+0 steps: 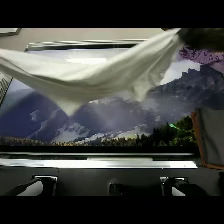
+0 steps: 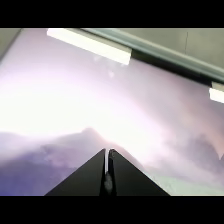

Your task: Fold the clothes and pants, and hang the long-sleeved shirts on hangers.

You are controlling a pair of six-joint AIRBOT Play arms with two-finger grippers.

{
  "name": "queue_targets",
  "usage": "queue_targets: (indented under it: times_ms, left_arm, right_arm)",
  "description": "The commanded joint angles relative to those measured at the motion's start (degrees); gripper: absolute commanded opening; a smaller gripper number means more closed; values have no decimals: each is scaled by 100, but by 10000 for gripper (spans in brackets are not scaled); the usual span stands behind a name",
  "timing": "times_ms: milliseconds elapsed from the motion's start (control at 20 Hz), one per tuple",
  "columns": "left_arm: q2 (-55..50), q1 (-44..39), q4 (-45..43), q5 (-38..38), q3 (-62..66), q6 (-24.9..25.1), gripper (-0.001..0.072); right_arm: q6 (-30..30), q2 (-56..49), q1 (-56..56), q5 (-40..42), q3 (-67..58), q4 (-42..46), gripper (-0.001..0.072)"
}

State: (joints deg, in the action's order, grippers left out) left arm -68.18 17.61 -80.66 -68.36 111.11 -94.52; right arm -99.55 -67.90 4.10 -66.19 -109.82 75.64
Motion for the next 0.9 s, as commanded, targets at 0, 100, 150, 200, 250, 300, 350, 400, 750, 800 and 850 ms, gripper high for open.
queue_targets:
  times_ms: [0, 100, 150, 200, 250, 300, 350, 400, 750, 800, 850]
  left_arm:
    - [907, 7, -730, -660, 494, -278, 18]
    - [1377, 7, -1309, -876, 494, -527, 19]
    - [1576, 7, -1547, -903, 494, -649, 18]
    - [1705, 7, -1668, -898, 494, -719, 19]
    - [1770, 4, -1687, -901, 494, -758, 19]
    - [1773, 4, -1674, -918, 492, -758, 18]
    - [1733, 4, -1613, -920, 435, -754, 19]
    - [1641, 4, -1569, -920, 278, -750, 18]
    - [-280, -238, -1309, 63, -1429, -435, 19]
    - [-758, -317, -1217, 221, -1467, -435, 19]
    - [-1200, -393, -1137, 365, -1458, -435, 19]
  right_arm:
    - [-129, 1025, 0, -636, -664, 780, 42]
    - [-466, 1563, 0, -636, -664, 962, 42]
    - [-610, 1749, 0, -638, -664, 1029, 42]
    - [-761, 1847, 0, -649, -664, 1060, 42]
    - [-868, 1867, 0, -678, -662, 1056, 42]
    - [-999, 1814, 4, -763, -656, 1032, 42]
    - [-1069, 1687, 4, -896, -656, 975, 42]
    - [-1069, 1504, 4, -1067, -656, 890, 43]
    - [-1224, -1152, 17, -2020, -343, -160, 43]
    - [-1292, -1589, 15, -1956, -238, -175, 43]
    - [-1298, -2063, 15, -1829, -162, -199, 43]
